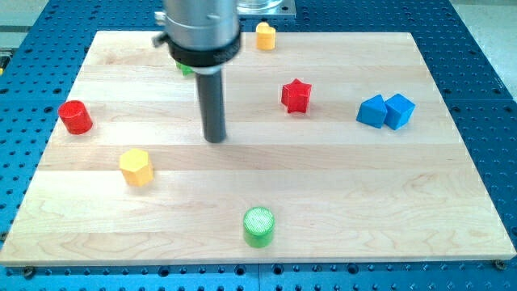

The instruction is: Place the green star top right to the yellow hexagon

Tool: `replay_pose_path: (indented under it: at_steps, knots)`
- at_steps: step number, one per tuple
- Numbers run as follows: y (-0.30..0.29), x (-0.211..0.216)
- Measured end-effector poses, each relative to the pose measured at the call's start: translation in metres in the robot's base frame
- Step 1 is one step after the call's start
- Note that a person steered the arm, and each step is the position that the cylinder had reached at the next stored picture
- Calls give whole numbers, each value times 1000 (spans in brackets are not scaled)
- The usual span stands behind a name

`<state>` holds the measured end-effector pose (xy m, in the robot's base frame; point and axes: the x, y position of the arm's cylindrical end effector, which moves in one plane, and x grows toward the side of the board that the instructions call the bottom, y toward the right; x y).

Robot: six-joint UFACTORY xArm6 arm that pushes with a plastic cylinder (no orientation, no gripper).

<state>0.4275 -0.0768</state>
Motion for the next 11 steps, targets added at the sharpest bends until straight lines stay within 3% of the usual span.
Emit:
replay_pose_path:
  at_steps: [1, 3, 4, 5, 6, 7, 8, 10, 11]
  knots:
    - [-17, -21]
    - [-16, -21]
    - [-54, -36]
    - [-91, -75]
    - [-89, -91]
    - [-105, -164]
    - [-59, -195]
    - [2, -86]
    - [-1, -81]
